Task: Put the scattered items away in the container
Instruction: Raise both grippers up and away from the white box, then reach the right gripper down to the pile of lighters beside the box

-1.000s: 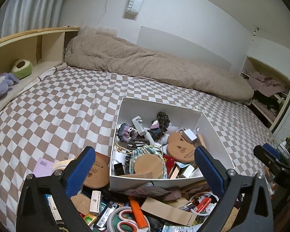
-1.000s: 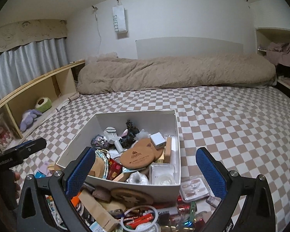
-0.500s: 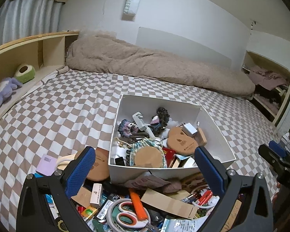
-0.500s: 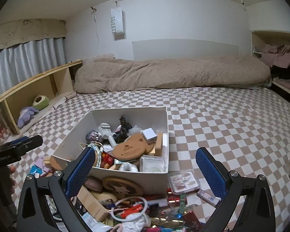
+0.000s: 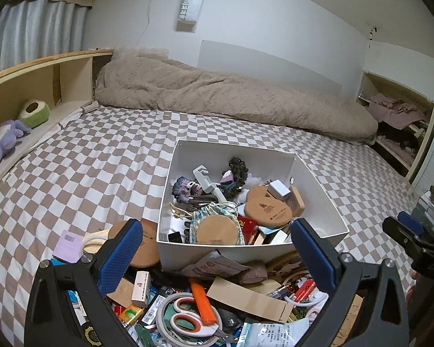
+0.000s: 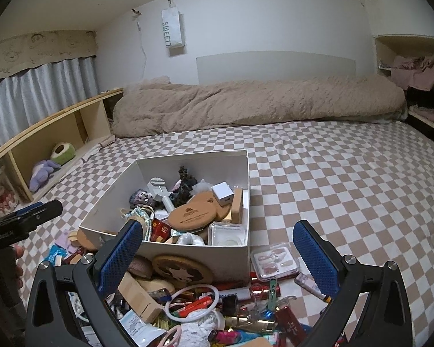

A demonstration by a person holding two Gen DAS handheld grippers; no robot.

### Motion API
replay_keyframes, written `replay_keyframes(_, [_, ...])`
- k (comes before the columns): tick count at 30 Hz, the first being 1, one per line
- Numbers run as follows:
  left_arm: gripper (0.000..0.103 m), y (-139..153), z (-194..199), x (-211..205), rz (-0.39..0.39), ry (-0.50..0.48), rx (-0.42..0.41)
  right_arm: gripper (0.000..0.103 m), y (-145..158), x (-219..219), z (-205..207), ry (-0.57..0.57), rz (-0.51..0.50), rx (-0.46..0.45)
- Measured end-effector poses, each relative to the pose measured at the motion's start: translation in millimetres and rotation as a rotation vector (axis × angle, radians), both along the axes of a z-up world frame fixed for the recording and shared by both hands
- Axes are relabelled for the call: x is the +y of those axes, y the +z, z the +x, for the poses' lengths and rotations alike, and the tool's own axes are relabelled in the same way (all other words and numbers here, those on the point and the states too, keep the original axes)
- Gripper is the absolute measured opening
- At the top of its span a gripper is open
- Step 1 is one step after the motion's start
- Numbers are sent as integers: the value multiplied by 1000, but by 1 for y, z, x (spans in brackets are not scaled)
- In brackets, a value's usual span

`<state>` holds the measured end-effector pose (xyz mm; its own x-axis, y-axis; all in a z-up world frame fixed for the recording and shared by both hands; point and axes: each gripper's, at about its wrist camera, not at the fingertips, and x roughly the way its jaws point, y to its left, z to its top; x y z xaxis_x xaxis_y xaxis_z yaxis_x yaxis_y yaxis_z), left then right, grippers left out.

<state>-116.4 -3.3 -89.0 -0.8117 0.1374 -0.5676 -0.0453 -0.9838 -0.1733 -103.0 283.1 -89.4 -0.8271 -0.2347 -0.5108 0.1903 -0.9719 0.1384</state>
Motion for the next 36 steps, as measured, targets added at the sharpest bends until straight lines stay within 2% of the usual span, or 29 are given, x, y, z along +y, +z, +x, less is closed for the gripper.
replay_keyframes(12, [103,-3,2,-9,-16,28,4,103,-10,0,1,13,0,-28])
replay_keyframes(19, [103,-13,2,-15,-40,48,-22,103,-20,9,-3,2,-24,-71])
replay_keyframes(36, [103,-58,1,-5,-41,-10,-149,103,-52,27,-5,-27,-69,-194])
